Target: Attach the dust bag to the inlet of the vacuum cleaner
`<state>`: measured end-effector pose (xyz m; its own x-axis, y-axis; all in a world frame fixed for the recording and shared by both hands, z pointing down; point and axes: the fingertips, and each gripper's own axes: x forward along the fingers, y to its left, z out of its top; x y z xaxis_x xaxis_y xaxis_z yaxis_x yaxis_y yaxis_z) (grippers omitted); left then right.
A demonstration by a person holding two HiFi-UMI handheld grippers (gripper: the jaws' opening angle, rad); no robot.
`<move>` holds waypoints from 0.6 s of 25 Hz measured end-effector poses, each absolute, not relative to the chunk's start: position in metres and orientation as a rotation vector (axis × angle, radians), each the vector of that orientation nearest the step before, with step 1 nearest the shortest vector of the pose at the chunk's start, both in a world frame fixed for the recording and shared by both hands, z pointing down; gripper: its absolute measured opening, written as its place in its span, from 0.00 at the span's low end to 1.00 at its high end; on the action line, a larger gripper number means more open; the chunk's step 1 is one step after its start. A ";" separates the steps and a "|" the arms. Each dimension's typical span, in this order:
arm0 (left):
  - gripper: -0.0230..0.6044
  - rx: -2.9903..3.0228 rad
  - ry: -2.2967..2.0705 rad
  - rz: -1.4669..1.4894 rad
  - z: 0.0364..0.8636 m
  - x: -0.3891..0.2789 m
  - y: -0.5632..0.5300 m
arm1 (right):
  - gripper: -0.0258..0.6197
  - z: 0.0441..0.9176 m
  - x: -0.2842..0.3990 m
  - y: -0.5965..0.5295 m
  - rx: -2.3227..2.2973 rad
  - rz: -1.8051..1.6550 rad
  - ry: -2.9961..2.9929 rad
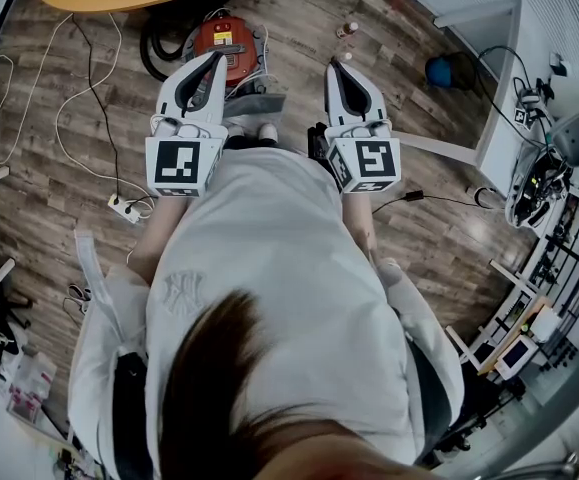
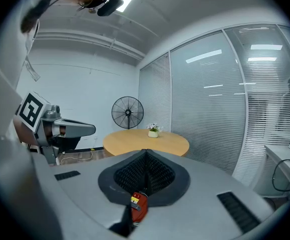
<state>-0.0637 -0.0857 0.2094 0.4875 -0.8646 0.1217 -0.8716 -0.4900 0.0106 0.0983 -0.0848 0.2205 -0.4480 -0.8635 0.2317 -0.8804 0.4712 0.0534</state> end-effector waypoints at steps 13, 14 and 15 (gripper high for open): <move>0.06 2.646 -1.550 0.154 0.210 -0.063 -0.083 | 0.04 0.220 0.100 -0.082 1.509 0.111 -2.491; 0.06 2.644 -1.551 0.152 0.210 -0.063 -0.083 | 0.04 0.221 0.100 -0.082 1.510 0.111 -2.491; 0.06 2.643 -1.550 0.151 0.210 -0.062 -0.083 | 0.04 0.221 0.100 -0.082 1.511 0.110 -2.491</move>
<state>-0.0625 -0.0830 0.2100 0.4852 -0.8658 0.1220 -0.8731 -0.4874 0.0136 0.1002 -0.0817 0.2207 -0.4444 -0.8657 0.2302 -0.8827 0.4671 0.0524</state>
